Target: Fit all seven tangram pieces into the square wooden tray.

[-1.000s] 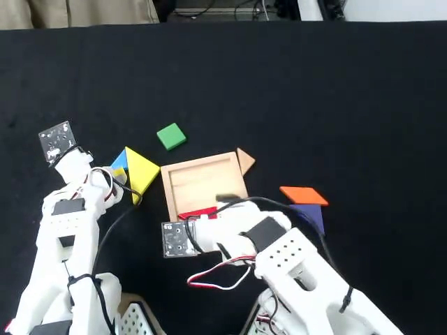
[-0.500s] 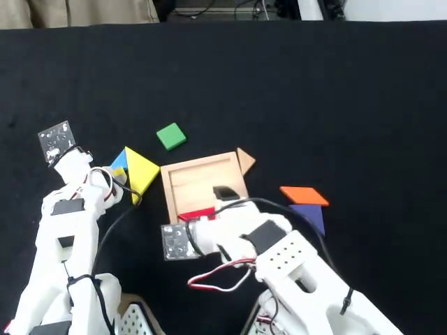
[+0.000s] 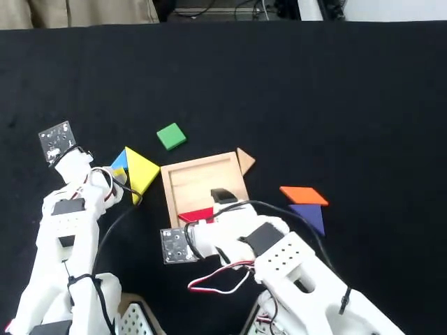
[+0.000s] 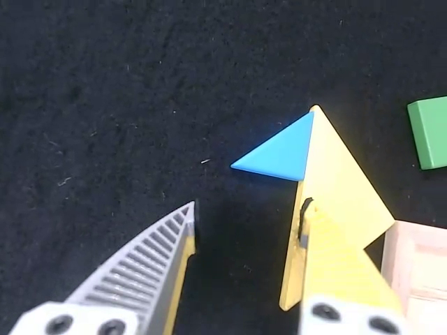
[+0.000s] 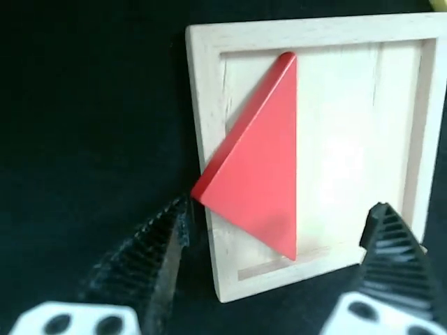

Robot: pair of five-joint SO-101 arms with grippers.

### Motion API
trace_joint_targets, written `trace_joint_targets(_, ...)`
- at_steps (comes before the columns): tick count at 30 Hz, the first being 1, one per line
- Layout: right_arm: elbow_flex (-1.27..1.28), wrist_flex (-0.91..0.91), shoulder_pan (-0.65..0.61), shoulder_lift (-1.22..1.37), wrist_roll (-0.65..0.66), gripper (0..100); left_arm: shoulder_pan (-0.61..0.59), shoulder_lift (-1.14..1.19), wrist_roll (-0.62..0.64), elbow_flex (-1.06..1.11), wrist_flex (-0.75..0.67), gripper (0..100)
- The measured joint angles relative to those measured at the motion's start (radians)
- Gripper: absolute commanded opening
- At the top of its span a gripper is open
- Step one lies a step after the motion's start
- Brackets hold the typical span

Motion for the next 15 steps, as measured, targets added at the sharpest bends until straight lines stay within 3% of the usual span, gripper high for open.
trace_joint_targets(9, -0.043, -0.104, -0.002, 0.255, 0.0, 37.1, 0.0, 0.0, 0.0, 0.0, 0.0, 25)
trace_joint_targets(15, -0.057, -0.149, -0.003, 0.287, -0.012, 36.4, 0.0, 0.0, 0.0, 0.0, 0.0, 25)
